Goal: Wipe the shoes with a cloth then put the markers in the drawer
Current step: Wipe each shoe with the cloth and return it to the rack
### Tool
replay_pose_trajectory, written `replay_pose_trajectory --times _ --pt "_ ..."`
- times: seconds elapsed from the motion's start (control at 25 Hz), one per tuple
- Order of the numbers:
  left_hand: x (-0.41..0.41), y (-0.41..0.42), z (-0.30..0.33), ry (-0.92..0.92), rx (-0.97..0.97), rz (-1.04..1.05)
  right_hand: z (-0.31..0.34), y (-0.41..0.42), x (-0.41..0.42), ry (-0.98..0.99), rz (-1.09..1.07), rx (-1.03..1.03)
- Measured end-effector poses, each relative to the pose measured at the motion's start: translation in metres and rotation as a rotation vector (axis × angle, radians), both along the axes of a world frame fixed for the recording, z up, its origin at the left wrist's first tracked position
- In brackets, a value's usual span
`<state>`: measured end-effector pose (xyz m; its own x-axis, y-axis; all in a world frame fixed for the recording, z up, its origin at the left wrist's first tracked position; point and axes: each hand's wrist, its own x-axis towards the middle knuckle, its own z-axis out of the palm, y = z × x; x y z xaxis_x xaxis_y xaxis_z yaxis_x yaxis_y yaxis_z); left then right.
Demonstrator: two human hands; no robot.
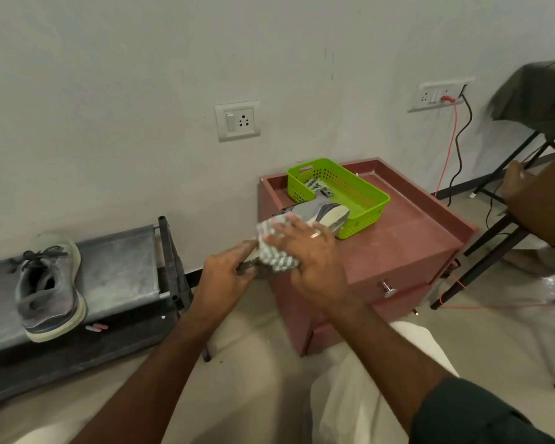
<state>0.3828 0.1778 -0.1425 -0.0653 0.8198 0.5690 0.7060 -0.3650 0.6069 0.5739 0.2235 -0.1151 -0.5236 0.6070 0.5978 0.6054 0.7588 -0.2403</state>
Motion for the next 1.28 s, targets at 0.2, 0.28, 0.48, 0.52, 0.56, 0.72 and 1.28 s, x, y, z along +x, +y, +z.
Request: replay_pose_trajectory --times 0.2,0.28,0.48,0.52,0.56,0.72,1.28 --pt "-0.003 -0.004 -0.004 0.019 -0.058 0.017 -0.02 0.003 0.001 0.014 0.133 0.001" --pt "-0.004 -0.006 -0.006 -0.031 -0.109 0.023 -0.02 0.017 0.012 0.042 0.008 -0.075" --pt "-0.003 -0.005 0.001 -0.046 -0.114 0.04 -0.009 0.052 0.054 0.093 -0.296 -0.158" --pt "-0.003 -0.004 0.002 -0.04 -0.11 0.036 -0.006 0.05 0.06 0.162 -0.294 -0.168" --pt "-0.003 -0.004 0.003 -0.042 -0.109 0.036 -0.004 0.045 0.06 0.209 -0.231 -0.157" --pt "-0.006 -0.001 0.003 -0.003 -0.097 -0.005 -0.006 -0.007 0.012 -0.003 0.259 -0.11" --pt "-0.01 -0.001 0.004 0.063 -0.146 -0.005 -0.002 0.063 0.102 0.409 -0.416 -0.254"
